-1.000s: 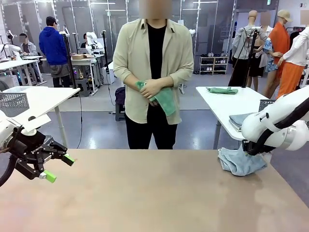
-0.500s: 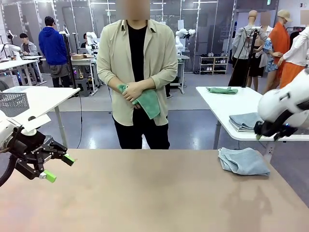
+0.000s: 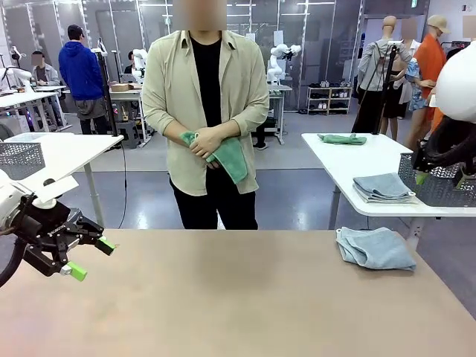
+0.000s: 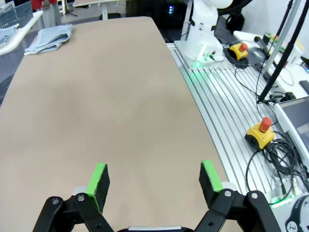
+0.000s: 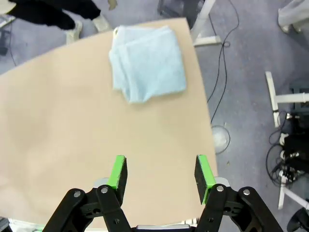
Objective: Fold the towels and place them in the basket.
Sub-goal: Place the folded Towel with hook on the right side of the table.
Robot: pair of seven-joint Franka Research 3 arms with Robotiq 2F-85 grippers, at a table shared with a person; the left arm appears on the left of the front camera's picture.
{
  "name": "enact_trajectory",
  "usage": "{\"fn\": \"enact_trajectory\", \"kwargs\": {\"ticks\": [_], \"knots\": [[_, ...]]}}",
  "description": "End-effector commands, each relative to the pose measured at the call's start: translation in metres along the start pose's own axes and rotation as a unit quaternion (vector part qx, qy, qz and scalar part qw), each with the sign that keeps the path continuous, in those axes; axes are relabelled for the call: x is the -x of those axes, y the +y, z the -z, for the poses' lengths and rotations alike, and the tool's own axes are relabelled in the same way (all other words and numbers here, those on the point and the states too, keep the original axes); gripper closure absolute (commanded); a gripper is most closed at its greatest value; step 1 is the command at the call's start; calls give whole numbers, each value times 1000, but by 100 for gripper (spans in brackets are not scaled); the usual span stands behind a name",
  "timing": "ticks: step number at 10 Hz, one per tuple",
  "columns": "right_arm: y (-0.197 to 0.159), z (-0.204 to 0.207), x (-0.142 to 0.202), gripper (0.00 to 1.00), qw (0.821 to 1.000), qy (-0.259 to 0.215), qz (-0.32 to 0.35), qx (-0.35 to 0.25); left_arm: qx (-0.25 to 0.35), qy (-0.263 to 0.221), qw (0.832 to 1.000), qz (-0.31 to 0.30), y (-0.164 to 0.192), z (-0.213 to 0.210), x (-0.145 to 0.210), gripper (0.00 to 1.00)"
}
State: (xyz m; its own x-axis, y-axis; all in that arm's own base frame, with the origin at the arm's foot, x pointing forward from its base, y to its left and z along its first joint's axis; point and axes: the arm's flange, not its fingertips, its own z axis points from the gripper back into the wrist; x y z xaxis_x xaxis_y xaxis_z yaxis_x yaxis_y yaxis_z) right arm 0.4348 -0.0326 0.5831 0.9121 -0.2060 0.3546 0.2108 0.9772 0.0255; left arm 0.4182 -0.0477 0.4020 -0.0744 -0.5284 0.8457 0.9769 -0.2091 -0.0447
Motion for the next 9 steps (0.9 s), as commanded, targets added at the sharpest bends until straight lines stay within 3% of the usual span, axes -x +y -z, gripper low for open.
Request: {"fn": "enact_trajectory", "kwargs": {"ticks": [1,4,9], "knots": [[24,7,18,29,1000,26,7,0,5,1,1000,9,-2,-2,1,6],[32,1,31,29,999,28,-20,-19,5,1,1000,9,-2,-2,1,6],[32,2,27,29,999,32,-14,0,5,1,1000,9,-2,-2,1,6]]}}
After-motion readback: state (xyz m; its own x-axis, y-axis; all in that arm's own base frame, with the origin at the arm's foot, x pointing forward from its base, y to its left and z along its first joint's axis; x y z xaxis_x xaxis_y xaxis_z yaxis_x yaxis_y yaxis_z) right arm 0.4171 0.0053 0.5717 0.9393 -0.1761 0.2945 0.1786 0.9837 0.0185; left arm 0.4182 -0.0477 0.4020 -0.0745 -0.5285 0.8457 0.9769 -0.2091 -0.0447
